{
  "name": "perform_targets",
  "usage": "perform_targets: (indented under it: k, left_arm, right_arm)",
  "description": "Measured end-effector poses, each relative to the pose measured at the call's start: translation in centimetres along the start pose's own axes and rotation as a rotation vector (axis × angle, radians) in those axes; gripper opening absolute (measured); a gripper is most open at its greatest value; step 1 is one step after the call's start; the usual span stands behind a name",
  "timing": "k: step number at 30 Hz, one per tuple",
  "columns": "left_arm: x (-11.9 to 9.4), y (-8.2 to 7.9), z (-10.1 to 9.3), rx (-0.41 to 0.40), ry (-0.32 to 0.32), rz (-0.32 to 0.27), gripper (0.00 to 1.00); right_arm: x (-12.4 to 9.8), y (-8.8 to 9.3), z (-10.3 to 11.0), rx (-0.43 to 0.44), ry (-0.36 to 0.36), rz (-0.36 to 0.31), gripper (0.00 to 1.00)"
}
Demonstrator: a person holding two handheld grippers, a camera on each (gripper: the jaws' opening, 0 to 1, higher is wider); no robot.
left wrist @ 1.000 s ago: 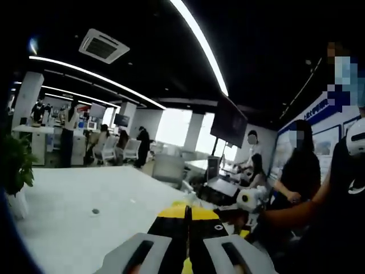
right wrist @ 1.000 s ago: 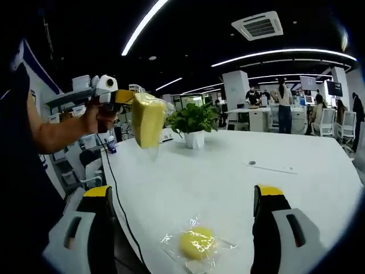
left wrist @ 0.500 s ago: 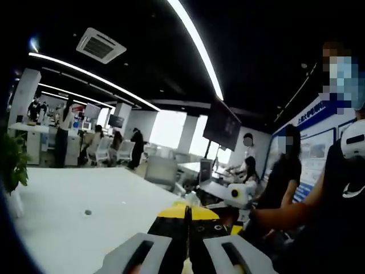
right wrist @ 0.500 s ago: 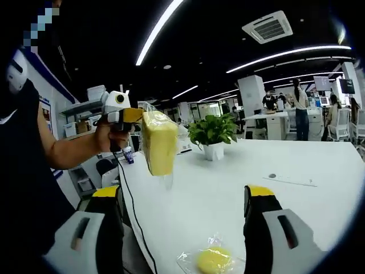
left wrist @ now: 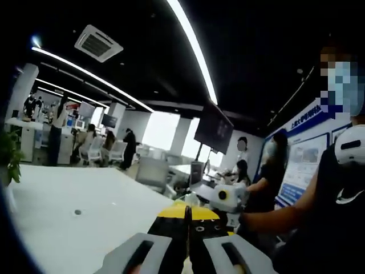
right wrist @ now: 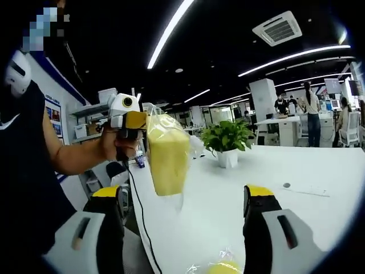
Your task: Compare the silicone blocks by pressing each to a similar depth, holding the contact briefly, and releasing to observe deformation and rebound differences across the visible hardness samples.
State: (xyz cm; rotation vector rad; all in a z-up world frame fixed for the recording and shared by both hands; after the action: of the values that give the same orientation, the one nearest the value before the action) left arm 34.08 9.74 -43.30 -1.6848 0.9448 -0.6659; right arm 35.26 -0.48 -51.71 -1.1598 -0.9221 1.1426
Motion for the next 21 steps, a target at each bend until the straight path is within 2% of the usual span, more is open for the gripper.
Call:
perform_targets:
  k: [7, 9, 12, 21]
  left_arm:
    - [0.2, 0.2, -0.7, -0.019, 0.026, -0.003, 0.00]
    - [0.2, 0.1, -0.9, -0.022, 0.031, -0.005, 0.00]
    - [0.3, 0.0, -1.2, -0.026, 0.038, -0.008, 0.00]
    - [0.3, -0.2, -1.8, -0.041, 0.054, -0.019, 0.00]
  right_arm:
    - [0.8, -0.9, 0.9, -0.025, -0.041, -0.022, 0.74]
    - [1.0, -1.0, 1.1, -0.027, -0.049, -0.030, 0.71]
    - [1.2, -1.0, 1.5, -0.020, -0.074, -0.027, 0.60]
    - [2.0, -1.1, 2.1, -0.006, -0.107, -0.052, 0.48]
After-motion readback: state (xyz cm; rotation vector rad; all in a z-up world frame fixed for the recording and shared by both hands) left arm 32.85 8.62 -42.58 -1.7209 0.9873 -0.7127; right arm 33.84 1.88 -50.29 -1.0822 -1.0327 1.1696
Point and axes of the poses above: the point that each gripper's makers call its tool centre point, and the gripper's own axes: x roughly forward along the fingers, z roughly to its left, y roughly out of its underside, the point moved 3 cm from there along -x, roughly backward along the fingers, and after that the axes turned 8 degrees about -y, right-handed, at the moved point
